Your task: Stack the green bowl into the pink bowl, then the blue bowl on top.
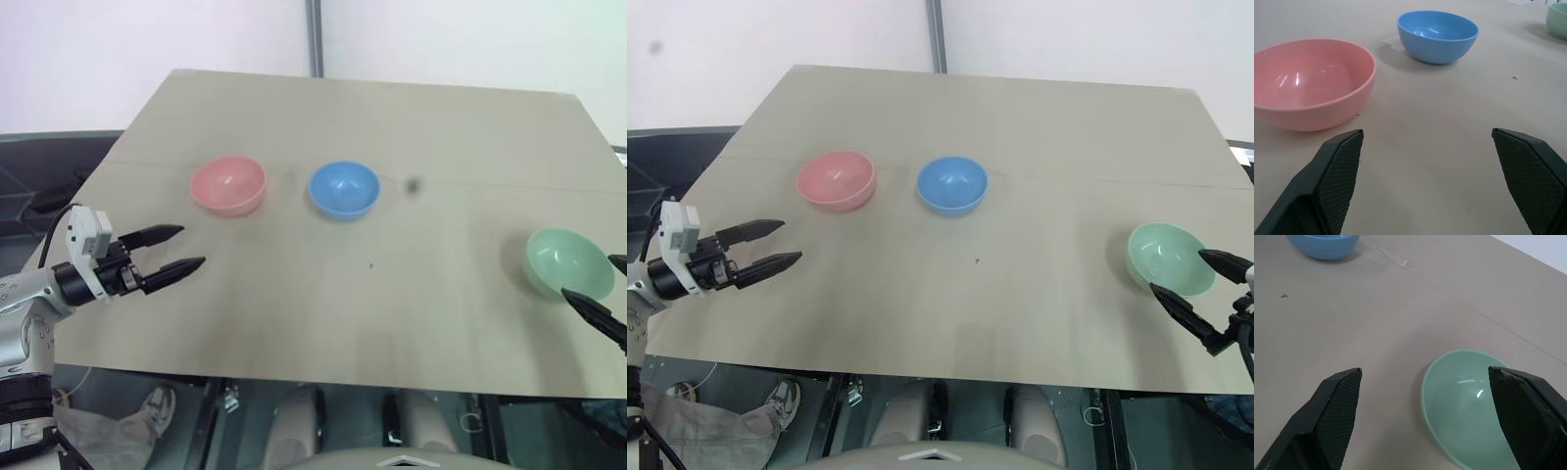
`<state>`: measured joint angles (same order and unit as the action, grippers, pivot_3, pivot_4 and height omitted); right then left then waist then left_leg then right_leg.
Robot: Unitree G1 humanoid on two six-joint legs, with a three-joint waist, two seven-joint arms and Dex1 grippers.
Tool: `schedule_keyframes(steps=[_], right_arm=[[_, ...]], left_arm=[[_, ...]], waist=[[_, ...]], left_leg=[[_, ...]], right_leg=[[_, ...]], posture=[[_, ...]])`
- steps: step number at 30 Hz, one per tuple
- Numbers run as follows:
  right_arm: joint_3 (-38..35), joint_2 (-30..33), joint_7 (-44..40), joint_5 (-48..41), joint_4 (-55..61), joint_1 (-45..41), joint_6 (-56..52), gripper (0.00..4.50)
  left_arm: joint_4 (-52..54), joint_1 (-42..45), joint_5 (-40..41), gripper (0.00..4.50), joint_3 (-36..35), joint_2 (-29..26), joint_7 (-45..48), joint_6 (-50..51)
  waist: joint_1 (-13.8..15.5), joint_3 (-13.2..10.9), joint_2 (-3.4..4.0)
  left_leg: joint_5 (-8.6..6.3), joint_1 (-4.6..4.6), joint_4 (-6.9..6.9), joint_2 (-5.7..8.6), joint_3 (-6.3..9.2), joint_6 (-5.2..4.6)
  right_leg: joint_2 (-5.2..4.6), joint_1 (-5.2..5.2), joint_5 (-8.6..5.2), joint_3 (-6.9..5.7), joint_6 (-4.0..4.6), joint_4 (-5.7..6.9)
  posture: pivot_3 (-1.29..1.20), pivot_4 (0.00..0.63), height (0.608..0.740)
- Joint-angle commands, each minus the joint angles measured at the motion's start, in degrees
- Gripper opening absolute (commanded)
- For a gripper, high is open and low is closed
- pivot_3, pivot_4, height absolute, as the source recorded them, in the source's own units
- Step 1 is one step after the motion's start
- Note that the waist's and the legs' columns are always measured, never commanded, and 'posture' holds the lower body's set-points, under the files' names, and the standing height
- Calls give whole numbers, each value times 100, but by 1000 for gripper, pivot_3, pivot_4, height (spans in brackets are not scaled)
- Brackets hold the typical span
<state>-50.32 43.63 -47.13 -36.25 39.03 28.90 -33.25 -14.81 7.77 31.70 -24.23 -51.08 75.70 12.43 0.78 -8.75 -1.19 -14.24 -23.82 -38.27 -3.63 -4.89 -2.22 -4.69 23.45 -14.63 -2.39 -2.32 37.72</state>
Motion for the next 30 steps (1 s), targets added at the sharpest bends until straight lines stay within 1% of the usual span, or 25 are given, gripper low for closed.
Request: schedule_keyframes(steps=[1,12,14,16,17,19,21,24,26,28,30], right_arm=[[-160,140,-6,-41,17,-116,66,4500],[205,194,-8,43,-60,-428,127,4500],[307,193,11,49,-43,-499,136,4500],[533,221,18,41,15,-630,139,4500],[675,253,19,40,35,-730,146,4500],[1101,348,51,-46,90,-1101,93,4500],[1533,404,118,-48,108,-1500,86,4500],[2089,426,218,-55,108,-2033,48,4500],[2433,420,237,-15,81,-2334,49,4500],[2756,429,175,17,46,-2578,85,4500],[2963,440,123,61,28,-2712,130,4500]], left_arm=[[151,61,23,4439,-103,-74,-89,-45],[431,229,105,4439,-65,-72,-232,115],[538,260,19,4439,-29,-45,-356,57],[731,345,-454,4439,129,-5,-904,-178],[801,424,-815,4439,258,-15,-1288,-277],[979,723,-1235,4439,586,-128,-1657,-213],[1076,1107,-1837,4439,964,-292,-2058,-197],[1116,1736,-2784,4439,1895,-716,-1828,-507],[1115,2085,-3136,4439,2359,-791,-1731,-360],[1178,2380,-3685,4439,2949,-884,-1553,-100],[1134,2656,-4111,4439,3345,-869,-1488,58]], waist=[[0,0,0],[-1,0,-2],[-1,0,-2],[-1,0,-2],[2,0,-2],[1,-1,-3],[1,-2,-9],[2,-10,-20],[4,-11,-19],[2,-12,-18],[2,-14,-19]], left_leg=[[0,0,0,0,0,0],[0,0,-1,3,-1,0],[0,0,-1,5,0,0],[0,0,-1,6,0,0],[0,2,-1,7,1,0],[1,3,-4,12,2,0],[1,3,-9,14,0,0],[1,1,-9,14,3,0],[1,-3,-6,15,-7,1],[1,-4,-3,20,-14,0],[1,-9,-3,24,-29,0]], right_leg=[[0,0,0,0,0,0],[3,0,1,1,0,0],[3,0,1,1,-1,1],[3,-1,1,1,-1,1],[4,-1,1,1,-1,2],[4,-3,2,3,-2,6],[4,-2,2,5,-1,13],[12,-1,10,5,-13,14],[12,2,11,6,-13,10],[10,3,11,11,-16,6],[11,5,11,12,-19,4]], posture=[[0,150,740],[0,150,740],[0,150,740],[0,150,740],[0,150,740],[0,150,740],[0,150,740],[0,150,740],[0,150,740],[0,150,740],[0,150,740]])
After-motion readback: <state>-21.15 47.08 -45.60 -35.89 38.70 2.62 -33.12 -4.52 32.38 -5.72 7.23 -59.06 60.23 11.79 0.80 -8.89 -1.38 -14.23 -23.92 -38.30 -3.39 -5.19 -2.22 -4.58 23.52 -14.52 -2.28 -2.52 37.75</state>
